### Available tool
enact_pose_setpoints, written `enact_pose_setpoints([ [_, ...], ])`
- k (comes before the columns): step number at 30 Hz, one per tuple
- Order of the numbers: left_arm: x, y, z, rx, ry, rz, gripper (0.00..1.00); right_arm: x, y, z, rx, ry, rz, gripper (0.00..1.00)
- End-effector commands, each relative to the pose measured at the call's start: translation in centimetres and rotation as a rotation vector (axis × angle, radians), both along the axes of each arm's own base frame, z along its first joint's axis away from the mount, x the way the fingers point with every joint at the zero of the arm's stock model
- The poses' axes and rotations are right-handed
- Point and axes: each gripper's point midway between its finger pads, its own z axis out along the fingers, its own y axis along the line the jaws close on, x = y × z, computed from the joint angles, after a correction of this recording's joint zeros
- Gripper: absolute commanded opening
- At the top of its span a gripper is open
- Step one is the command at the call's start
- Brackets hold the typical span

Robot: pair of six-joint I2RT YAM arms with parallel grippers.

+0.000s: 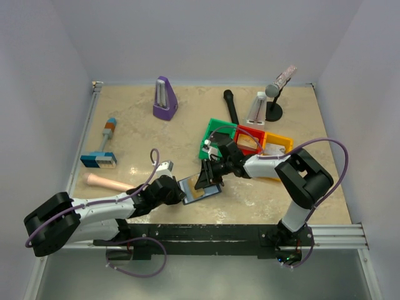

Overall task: Take the credit cards out of the card holder
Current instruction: Remove the credit card from the card holder.

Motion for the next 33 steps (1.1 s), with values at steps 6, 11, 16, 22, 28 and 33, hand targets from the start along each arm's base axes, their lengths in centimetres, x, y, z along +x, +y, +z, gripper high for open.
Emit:
enact_pose_setpoints([
  [6, -0.4, 1.6, -1.3, 0.047, 0.009, 0.028, 0.00, 0.7, 0.0, 1.7, 0.040, -0.064, -0.007, 0.26],
  [11, -0.5, 1.8, -1.4, 0.045, 0.010, 0.032, 0.00, 0.9, -0.3, 1.6, 0.035, -0.067, -0.016, 0.25],
  [16, -0.5, 1.8, -1.4, 0.042, 0.007, 0.031, 0.00, 1.1, -0.5, 1.7, 0.032, -0.074, -0.026, 0.24],
  [22, -0.5, 1.7, -1.3, 0.037, 0.003, 0.029, 0.00, 1.2, -0.8, 1.8, 0.026, -0.081, -0.032, 0.23],
  [28, -0.5, 1.7, -1.2, 0.031, 0.001, 0.028, 0.00, 1.3, -1.0, 1.7, 0.018, -0.086, -0.037, 0.19],
  [33, -0.5, 1.7, -1.2, 0.033, -0.001, 0.028, 0.00, 1.4, -1.0, 1.8, 0.014, -0.088, -0.036, 0.15],
])
